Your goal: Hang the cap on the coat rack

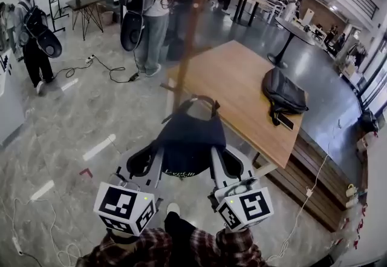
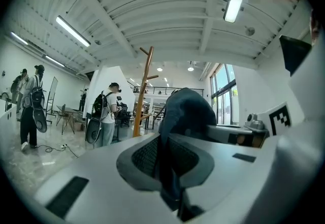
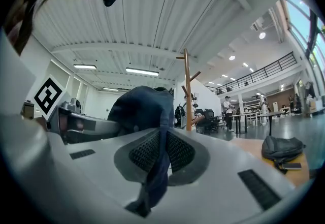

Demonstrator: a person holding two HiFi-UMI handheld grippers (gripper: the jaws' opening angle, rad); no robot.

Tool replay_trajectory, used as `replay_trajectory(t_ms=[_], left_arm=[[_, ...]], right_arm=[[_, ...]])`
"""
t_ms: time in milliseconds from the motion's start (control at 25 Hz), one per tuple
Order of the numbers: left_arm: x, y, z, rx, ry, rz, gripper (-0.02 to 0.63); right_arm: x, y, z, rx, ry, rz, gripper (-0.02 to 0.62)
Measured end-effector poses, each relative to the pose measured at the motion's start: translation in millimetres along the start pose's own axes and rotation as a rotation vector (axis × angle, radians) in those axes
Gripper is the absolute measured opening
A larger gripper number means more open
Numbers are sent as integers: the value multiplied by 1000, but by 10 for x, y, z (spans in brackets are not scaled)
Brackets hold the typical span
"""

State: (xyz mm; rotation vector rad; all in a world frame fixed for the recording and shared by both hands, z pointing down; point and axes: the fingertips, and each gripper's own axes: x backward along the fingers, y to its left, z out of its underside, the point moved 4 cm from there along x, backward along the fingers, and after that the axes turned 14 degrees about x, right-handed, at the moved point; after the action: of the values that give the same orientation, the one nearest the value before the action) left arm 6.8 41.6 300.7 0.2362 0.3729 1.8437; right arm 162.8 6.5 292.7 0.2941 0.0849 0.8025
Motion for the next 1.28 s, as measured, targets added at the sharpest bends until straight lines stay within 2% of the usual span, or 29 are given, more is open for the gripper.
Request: replay_trajectory(t_ms=[200,480,960,1280], left_arm=[[-568,107,-233,6,-31,-4,37],[-993,185,-156,24,-5,-20,37],[-1255,531,-113,61,45,-3,37],[-1488,1127,-361,57,95,88,37]], right_arm=[[-473,-467,-47,17,-23,-24,26],[-738,-788,153,0,-7,-46,26],[-1077,-787,331,-24,49,-41,26],[-1620,-569,310,-40,86,50,26]])
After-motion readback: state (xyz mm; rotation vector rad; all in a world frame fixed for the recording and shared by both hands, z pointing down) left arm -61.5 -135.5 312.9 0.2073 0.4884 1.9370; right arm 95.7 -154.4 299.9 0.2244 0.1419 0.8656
